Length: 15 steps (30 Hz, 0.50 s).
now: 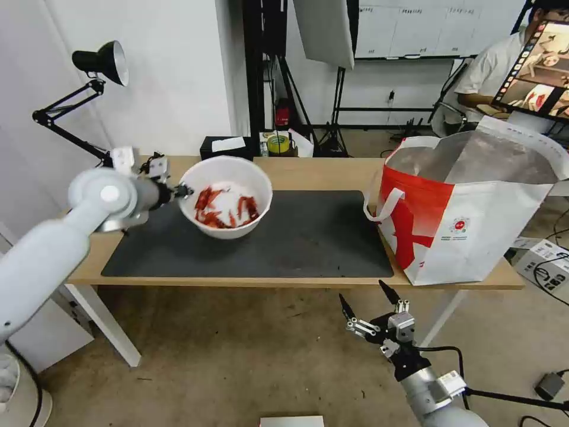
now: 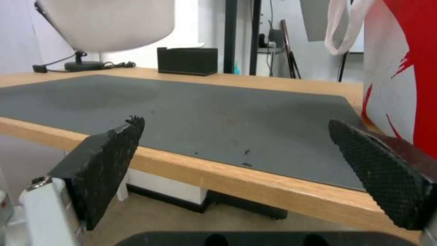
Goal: Pick up the trash from the table and place it into the takeout bag.
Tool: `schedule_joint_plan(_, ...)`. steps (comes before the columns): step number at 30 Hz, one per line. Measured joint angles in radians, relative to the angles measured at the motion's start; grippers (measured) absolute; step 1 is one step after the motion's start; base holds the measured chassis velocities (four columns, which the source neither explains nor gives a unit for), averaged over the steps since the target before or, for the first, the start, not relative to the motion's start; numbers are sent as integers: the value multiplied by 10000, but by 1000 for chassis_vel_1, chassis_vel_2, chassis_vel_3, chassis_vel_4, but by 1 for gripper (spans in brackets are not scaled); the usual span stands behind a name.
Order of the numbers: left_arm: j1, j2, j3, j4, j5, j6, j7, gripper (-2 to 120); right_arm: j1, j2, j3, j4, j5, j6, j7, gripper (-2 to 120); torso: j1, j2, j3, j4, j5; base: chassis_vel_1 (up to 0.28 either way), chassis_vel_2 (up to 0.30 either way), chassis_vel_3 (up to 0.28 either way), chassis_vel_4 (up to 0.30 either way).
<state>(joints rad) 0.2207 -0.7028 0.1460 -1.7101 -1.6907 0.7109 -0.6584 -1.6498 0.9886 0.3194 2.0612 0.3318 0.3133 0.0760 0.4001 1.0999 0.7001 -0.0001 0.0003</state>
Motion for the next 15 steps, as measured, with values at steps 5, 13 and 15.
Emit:
schedule_joint_plan(5,-1608,-888,1001,503,-282,-30,-295,0,0,0,-1,0,0,-1,0,100,1,0,0,0,0,0,0,0,0)
schedule_joint_plan(13,-3699,-1940,2042,1115,-810,-262,-383,0,0,0,-1,0,0,0,0,100,0,0,-1,0,1,0,0,0,0)
schedule_joint_plan(15,-4182,-2308,2290,1324,-938,-290,-386,0,0,0,0,0,0,0,0,100,-1,0,0,1,-1,0,0,0,0)
